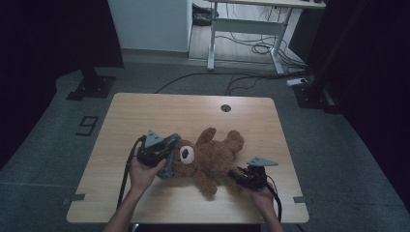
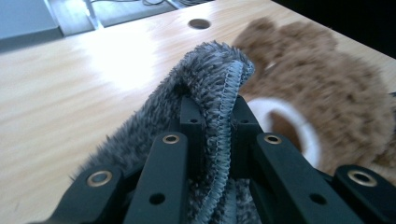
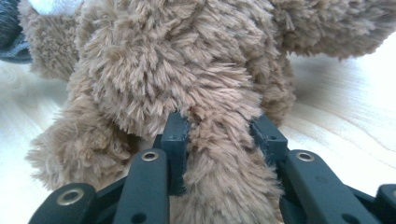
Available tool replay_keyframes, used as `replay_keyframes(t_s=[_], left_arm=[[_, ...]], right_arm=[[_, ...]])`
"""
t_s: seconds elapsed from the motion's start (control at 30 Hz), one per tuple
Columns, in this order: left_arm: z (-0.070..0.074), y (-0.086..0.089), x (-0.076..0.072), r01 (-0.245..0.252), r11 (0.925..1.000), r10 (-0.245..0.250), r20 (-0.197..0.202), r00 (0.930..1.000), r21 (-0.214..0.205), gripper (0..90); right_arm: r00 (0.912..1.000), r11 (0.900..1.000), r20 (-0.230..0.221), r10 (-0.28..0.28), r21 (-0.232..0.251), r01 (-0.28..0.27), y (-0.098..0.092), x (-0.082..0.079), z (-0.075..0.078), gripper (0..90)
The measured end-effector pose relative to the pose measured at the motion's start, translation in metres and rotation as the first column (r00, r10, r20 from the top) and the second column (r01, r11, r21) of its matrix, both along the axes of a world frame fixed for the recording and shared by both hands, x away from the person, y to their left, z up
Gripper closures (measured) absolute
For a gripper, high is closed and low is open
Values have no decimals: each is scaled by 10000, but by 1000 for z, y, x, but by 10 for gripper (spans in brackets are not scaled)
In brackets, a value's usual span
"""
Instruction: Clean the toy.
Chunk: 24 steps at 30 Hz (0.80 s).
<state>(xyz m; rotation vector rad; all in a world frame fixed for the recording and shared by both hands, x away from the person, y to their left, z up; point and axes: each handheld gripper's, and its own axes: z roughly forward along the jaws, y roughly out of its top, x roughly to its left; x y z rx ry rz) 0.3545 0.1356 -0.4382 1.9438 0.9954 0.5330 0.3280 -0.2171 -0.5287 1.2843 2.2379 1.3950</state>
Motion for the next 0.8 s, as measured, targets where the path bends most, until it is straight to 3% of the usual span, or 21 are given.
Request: replay_keyframes(t_s=[0.13,0.23,0.4,0.6,0.67,0.8], left_arm=[[-1,-26,12,303,9984,-292,-235,9993,474,789],[-6,-36,19,133,9983,-121,-213,9997,571,786],[-10,-34,28,41,9990,-21,-457,9990,437,788],[-16,-31,23,155,9997,-144,-527,9985,198,795],[-18,-29,18,252,9997,-249,-537,9982,53,797],[-23,-25,8,387,9990,-397,-487,9980,-205,801]], right_arm=[[9995,9996,128,-275,47,275,3,1,-1,645],[9988,9990,248,-430,96,428,5,1,-1,646],[9973,9979,375,-635,148,629,6,3,-2,647],[9987,9989,243,-455,142,451,6,5,-3,642],[9994,9994,152,-323,92,322,3,5,-1,601],[9986,9997,483,-214,-118,219,1,0,4,480]])
